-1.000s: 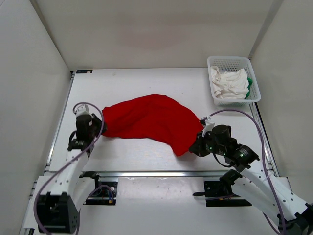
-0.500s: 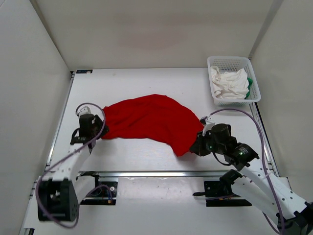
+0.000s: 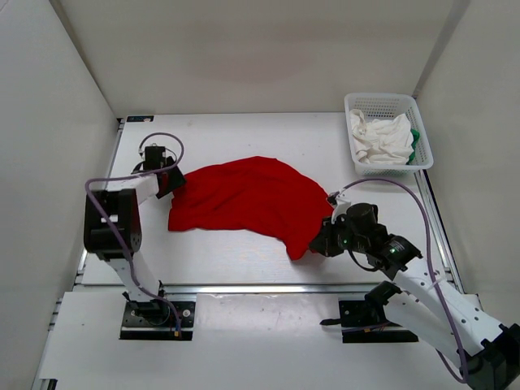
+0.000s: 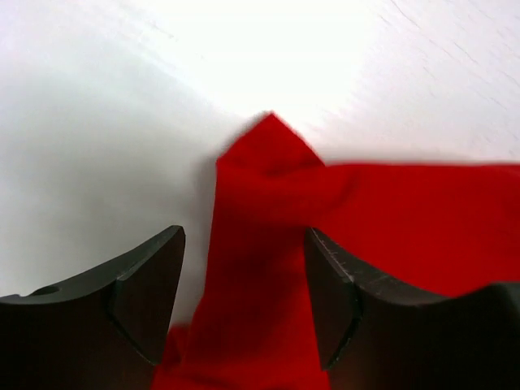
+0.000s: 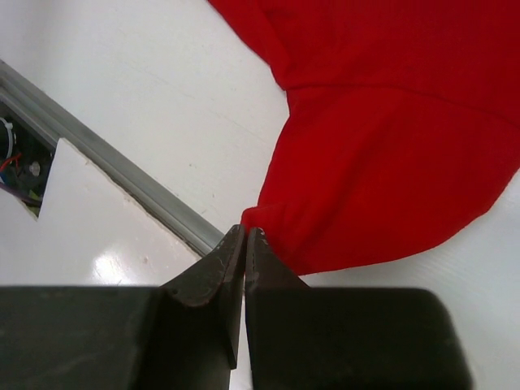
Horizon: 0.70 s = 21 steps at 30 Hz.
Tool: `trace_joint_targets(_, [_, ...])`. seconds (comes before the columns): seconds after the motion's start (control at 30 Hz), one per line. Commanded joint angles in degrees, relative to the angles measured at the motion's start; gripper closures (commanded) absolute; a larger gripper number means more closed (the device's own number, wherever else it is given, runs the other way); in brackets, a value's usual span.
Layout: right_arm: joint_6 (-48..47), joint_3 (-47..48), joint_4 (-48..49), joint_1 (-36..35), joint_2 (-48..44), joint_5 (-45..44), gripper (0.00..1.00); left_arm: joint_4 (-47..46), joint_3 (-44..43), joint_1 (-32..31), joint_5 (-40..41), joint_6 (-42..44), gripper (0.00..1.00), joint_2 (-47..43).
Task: Fold and stack the t-shirts
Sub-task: Flatten out the tshirt
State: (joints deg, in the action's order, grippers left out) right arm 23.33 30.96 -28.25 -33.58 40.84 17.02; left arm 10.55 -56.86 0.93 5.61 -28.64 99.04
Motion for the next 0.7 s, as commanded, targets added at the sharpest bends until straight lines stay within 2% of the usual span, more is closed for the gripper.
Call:
trace_joint_targets(0.0, [-0.6,0.4,3.6,0.6,0.2,1.2,1.0,3.2,-6.2,0.2,0.1,1.0,0.28,5.6])
trace_joint_targets(0.07, [-0.4,0.2,4.1,0.4,0.4,1.1,1.0,2.1,-8.1,0.1,-2.2,0.2,0.28,7.9])
trace_joint_targets(0.13, [0.0,0.2,4.2,0.4,1.3,1.0,1.0,3.5,-12.3,0.6,-3.1,-0.4,0.37,10.7])
trace_joint_targets(0.23, [-0.2,0.1,5.0,0.6,2.0,0.8,1.0,8.0,-18.5,1.1,-5.3,0.6,0.88,15.8])
trace_joint_targets(0.3, [-0.5,0.5,5.0,1.3,2.0,0.6,1.0,5.6,-18.5,0.7,-6.4,-0.4,1.0,14.2])
trace_joint_targets(0.4, [-1.4,1.9,4.8,2.4,2.1,0.6,1.0,3.2,-20.5,-0.1,-8.1,-1.9,1.0,10.8])
trace_joint_targets(0.57, [-3.8,6.5,2.9,4.5,0.8,0.3,1.0,6.4,-30.9,-4.8,-8.2,-2.2,1.0,2.3])
trace_joint_targets(0.67, [-4.0,8.0,1.3,4.3,-1.5,-0.4,1.0,4.8,-29.2,-4.1,-8.3,-2.3,1.0,-2.6])
